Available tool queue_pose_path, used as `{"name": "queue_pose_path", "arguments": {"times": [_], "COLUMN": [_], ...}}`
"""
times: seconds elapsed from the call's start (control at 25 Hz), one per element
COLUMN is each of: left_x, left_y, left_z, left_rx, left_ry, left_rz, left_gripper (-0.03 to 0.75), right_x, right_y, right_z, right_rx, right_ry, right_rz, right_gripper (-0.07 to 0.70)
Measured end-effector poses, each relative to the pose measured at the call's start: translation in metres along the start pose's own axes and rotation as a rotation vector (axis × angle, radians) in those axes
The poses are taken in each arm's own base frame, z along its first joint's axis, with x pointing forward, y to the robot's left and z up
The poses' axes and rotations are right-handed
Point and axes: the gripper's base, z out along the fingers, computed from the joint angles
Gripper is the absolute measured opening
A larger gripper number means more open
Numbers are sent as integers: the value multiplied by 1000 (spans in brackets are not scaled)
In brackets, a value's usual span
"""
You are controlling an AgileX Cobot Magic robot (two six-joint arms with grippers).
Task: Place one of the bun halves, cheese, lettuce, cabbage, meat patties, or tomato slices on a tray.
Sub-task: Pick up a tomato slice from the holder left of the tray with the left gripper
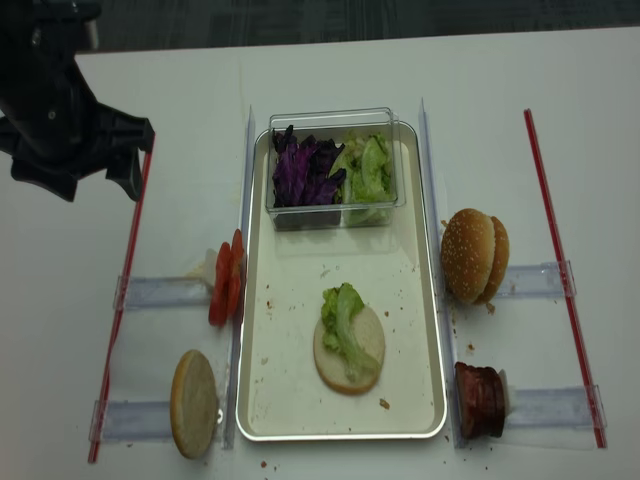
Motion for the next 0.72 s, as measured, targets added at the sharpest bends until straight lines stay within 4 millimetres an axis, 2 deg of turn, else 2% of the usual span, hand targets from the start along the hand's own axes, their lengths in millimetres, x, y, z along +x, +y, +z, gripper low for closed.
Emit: {"name": "queue_pose_path", "arguments": {"times": [0.12, 0.48, 0.72], "left_x": [0, 9, 18], "left_y": [-10, -70, -98], "left_z": [0, -2, -3], "left_rx": [6, 38, 55], "left_ry": [0, 1, 4], "left_rz": [34, 125, 147], "left_gripper": [538, 538, 532], "right_x": [0, 0, 0], "right_y": [0, 0, 0], "right_z": [0, 0, 0], "right_rx": [0, 0, 0], "right_ry": [0, 0, 0], "right_rz": [0, 0, 0], "right_gripper": [63, 63, 63]}}
